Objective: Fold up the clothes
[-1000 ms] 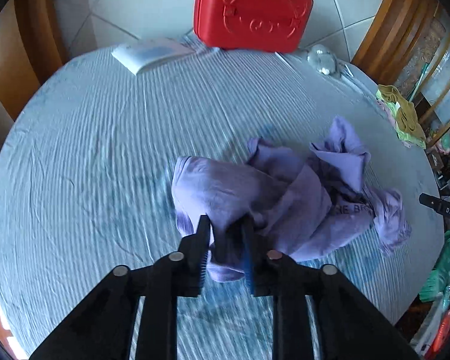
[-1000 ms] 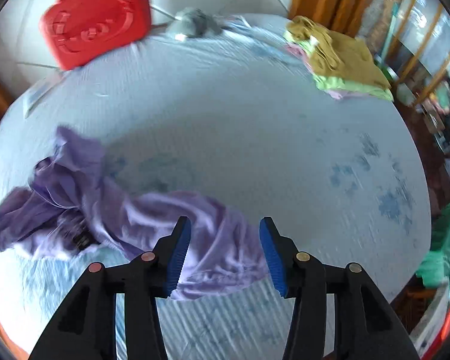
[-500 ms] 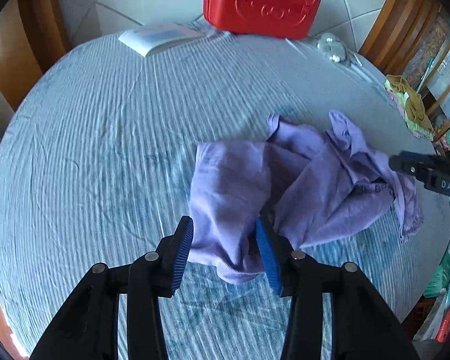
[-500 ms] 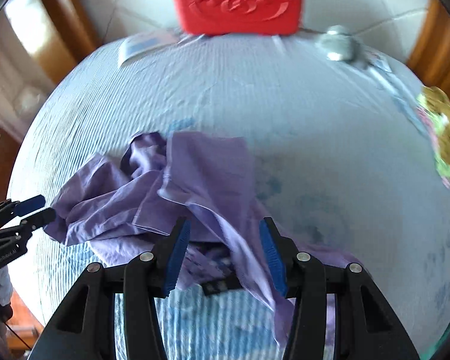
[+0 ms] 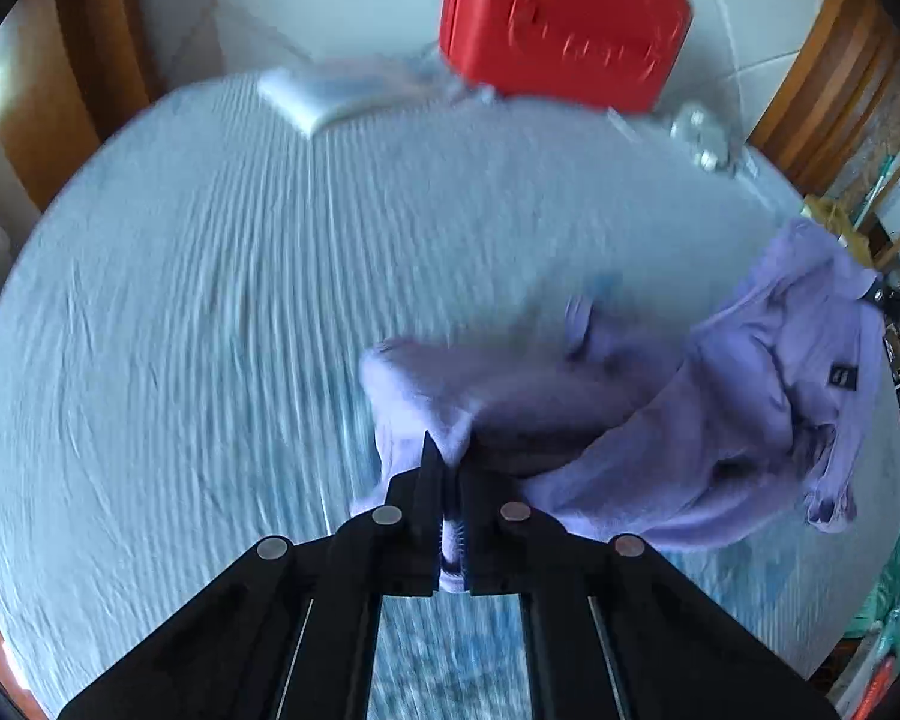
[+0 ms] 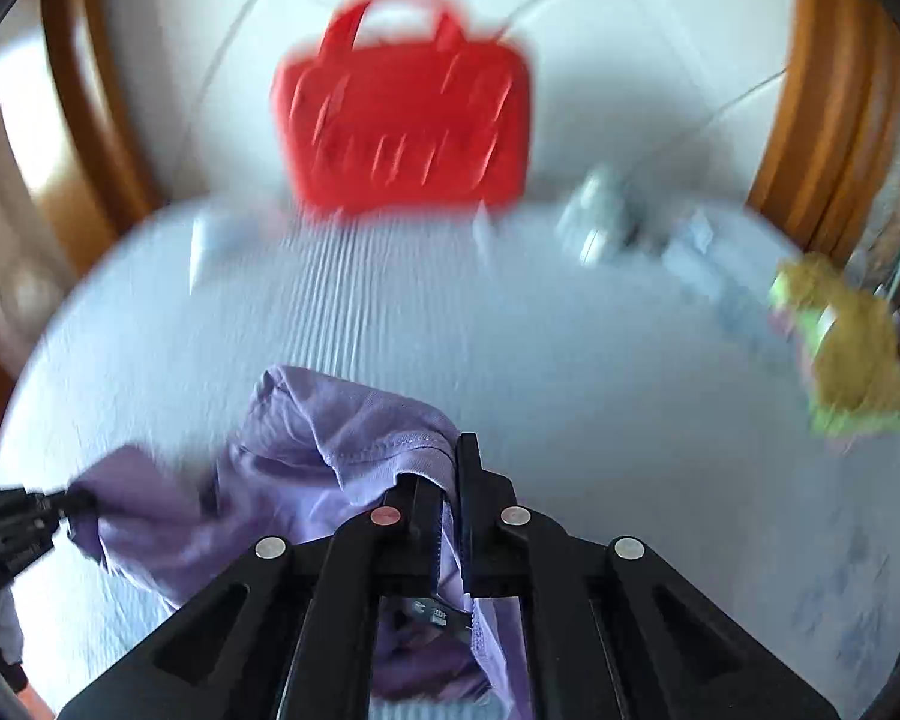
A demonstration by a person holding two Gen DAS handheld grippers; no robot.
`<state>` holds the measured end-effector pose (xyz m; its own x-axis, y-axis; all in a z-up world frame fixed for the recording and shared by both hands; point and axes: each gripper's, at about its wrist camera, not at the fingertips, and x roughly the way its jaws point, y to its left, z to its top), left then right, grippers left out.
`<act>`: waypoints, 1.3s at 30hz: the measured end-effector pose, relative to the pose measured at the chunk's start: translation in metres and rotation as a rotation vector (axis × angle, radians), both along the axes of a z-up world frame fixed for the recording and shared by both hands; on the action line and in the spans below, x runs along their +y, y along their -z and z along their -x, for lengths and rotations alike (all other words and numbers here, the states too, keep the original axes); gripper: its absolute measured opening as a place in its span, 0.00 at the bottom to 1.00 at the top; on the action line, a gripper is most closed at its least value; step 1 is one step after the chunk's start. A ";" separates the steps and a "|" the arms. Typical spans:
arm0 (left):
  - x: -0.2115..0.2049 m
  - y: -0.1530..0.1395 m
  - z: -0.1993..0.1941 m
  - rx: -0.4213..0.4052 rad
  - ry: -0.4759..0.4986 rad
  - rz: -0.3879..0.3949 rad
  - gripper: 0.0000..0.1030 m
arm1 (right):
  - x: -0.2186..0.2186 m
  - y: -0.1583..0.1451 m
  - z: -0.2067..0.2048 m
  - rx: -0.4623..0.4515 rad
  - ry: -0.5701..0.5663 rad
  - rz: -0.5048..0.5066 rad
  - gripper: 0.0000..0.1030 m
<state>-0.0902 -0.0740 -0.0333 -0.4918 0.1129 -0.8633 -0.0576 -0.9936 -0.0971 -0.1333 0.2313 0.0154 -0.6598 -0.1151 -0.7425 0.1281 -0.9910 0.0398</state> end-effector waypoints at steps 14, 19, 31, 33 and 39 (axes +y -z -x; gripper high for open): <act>-0.047 -0.235 0.005 0.578 -0.114 0.064 0.03 | 0.040 -0.206 -0.038 0.635 -0.035 0.072 0.03; -0.040 -0.143 -0.033 0.353 -0.081 0.078 0.03 | 0.045 -0.109 -0.066 0.352 -0.060 0.040 0.03; -0.012 0.078 -0.059 -0.116 -0.076 0.081 0.08 | 0.087 0.114 -0.113 -0.339 0.144 0.050 0.30; -0.016 0.067 -0.063 -0.084 -0.064 0.052 0.13 | 0.097 0.106 -0.128 -0.339 0.206 0.044 0.39; -0.044 0.032 -0.071 0.017 -0.082 0.078 0.41 | 0.106 0.096 -0.169 -0.335 0.255 0.114 0.47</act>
